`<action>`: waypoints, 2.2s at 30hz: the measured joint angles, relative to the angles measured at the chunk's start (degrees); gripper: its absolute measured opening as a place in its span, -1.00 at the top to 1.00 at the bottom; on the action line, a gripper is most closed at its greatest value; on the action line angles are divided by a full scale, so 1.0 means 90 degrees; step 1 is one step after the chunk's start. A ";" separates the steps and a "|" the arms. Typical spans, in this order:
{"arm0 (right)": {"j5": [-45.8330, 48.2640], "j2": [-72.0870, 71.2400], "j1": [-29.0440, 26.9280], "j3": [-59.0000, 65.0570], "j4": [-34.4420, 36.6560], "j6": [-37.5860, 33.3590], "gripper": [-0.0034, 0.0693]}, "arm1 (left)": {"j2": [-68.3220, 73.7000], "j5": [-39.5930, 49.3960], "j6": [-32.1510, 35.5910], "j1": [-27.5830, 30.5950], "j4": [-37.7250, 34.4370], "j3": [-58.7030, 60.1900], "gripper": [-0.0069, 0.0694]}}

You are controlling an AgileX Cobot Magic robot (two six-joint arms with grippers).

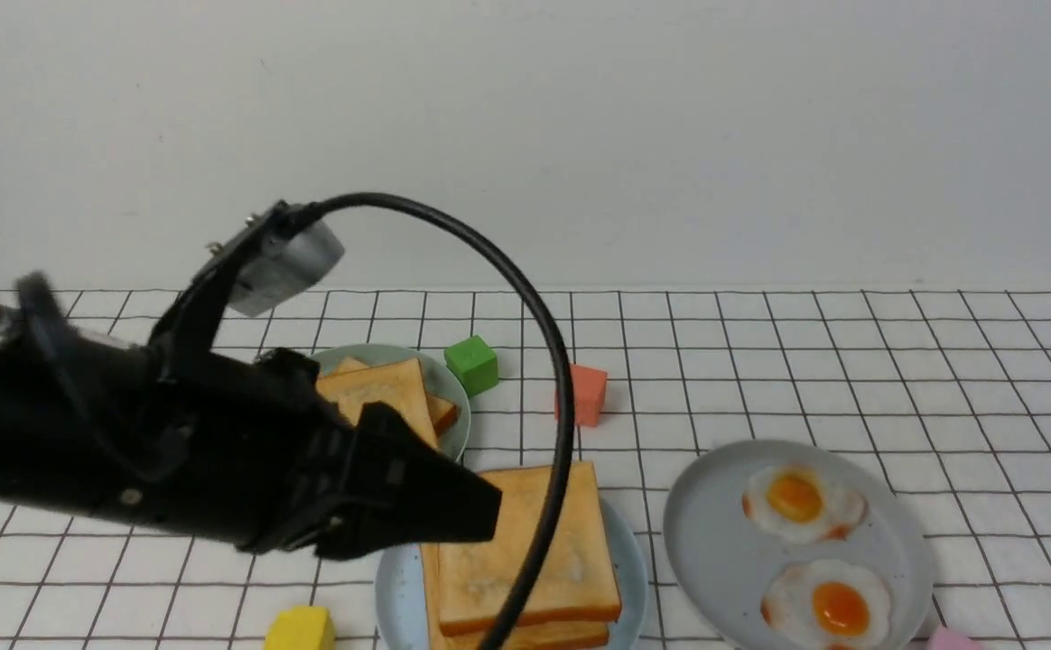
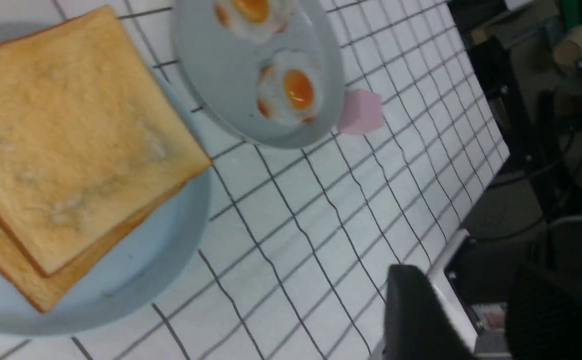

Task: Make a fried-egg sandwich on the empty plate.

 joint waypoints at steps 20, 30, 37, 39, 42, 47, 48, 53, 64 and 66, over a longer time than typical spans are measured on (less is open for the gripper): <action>-0.2425 -0.1725 0.0000 0.2826 0.0219 0.0181 0.91 | -0.5394 -0.0055 -0.2612 0.0000 0.2344 0.1621 0.85; -0.2245 -0.1725 0.0000 0.2871 0.0238 0.0188 0.89 | -0.5836 -0.0469 -0.2612 0.0000 0.2477 0.1621 0.85; -0.2230 -0.1725 0.0000 0.2890 0.0238 0.0193 0.88 | -0.5836 -0.0978 -0.2350 0.0000 0.3221 0.1720 0.85; -0.2230 -0.1725 0.0000 0.2890 0.0238 0.0193 0.88 | -0.5836 -0.1142 -0.2273 0.0009 0.3483 0.1799 0.85; -0.2230 -0.1725 0.0000 0.2890 0.0238 0.0193 0.87 | -0.5844 -0.1755 -0.2183 0.0204 0.4236 0.2300 0.85; -0.2230 -0.1725 0.0000 0.2890 0.0238 0.0193 0.85 | -0.6431 -0.2635 -0.2864 0.0683 0.5176 0.3431 0.85; -0.2230 -0.1725 0.0000 0.2890 0.0240 0.0193 0.85 | -0.6678 -0.2813 -0.3211 0.0773 0.5459 0.3751 0.85; -0.2230 -0.1725 0.0000 0.2890 0.0260 0.0193 0.85 | -0.7216 -0.3166 -0.4605 0.1128 0.6365 0.4874 0.85; -0.2144 -0.1725 0.0000 0.2890 0.0265 0.0193 0.82 | -0.7238 -0.3243 -0.5459 0.1374 0.6844 0.5648 0.84; -0.2116 -0.1725 0.0000 0.2890 0.0265 0.0193 0.81 | -0.7238 -0.3259 -0.5477 0.1447 0.6839 0.5653 0.84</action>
